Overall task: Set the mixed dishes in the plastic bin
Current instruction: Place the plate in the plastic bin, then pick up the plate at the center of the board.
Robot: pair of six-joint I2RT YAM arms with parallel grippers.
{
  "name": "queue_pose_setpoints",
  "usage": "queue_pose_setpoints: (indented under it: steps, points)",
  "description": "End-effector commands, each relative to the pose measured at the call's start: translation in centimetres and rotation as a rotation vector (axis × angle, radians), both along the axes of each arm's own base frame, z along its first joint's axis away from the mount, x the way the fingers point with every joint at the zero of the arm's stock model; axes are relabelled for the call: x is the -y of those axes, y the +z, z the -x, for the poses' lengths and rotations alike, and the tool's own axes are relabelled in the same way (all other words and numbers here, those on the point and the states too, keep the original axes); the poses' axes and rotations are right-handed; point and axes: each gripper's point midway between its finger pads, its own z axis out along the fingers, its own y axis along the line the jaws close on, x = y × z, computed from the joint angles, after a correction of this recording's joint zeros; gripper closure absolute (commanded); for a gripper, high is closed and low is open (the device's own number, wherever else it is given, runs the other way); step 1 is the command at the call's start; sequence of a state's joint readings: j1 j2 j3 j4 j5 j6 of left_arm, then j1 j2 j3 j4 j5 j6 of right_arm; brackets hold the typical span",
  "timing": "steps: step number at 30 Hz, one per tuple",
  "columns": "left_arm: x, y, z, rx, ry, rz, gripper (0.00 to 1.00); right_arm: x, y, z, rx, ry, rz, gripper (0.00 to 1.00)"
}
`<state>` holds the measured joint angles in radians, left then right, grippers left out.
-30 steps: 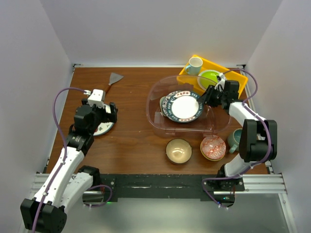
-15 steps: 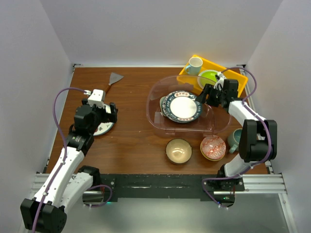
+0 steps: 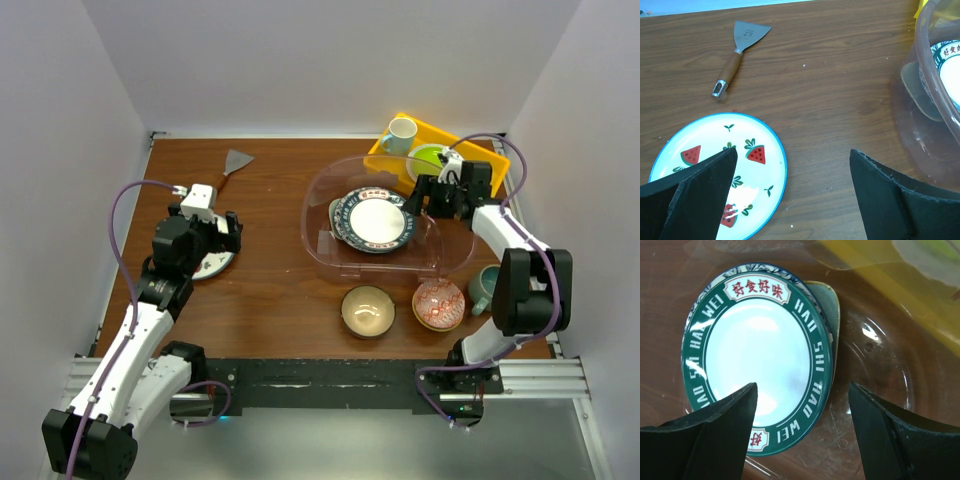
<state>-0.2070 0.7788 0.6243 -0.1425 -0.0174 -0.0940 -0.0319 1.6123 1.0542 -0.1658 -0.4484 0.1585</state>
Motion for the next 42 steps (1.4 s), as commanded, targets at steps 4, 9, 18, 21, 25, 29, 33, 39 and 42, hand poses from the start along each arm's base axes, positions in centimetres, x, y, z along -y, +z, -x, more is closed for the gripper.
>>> queue_pose_setpoints:
  steps: [4,9,18,21,25,29,33,39,42]
  points:
    - [0.0,1.1,-0.4,0.046,-0.002,0.010,0.00,-1.6,6.8,1.0,0.223,0.229,0.053,0.20]
    - [0.0,1.0,-0.4,0.043,-0.004,0.009,0.00,-2.1,9.1,2.3,0.300,0.287,0.064,0.16]
    - [0.0,1.2,-0.4,0.046,-0.002,0.010,0.00,-2.2,12.3,4.1,0.404,0.358,0.064,0.10]
    - [0.0,1.1,-0.4,0.043,-0.004,0.009,0.00,-2.0,13.2,4.7,0.430,0.365,0.059,0.07]
    - [0.0,1.0,-0.4,0.038,-0.001,0.009,0.00,-1.6,13.9,5.3,0.458,0.371,0.048,0.04]
    - [0.0,0.7,-0.5,0.029,-0.001,0.007,0.00,-1.2,14.7,5.9,0.485,0.377,0.033,0.02]
    - [0.0,0.5,-0.5,0.023,-0.004,0.006,0.00,-1.5,15.3,6.7,0.511,0.410,0.005,0.02]
    - [0.4,-0.3,-0.7,-0.002,-0.016,0.024,0.00,-2.1,16.1,8.0,0.542,0.459,-0.033,0.02]
    - [0.5,-0.7,-0.7,-0.018,-0.018,0.025,0.00,-2.3,16.0,8.4,0.542,0.467,-0.062,0.02]
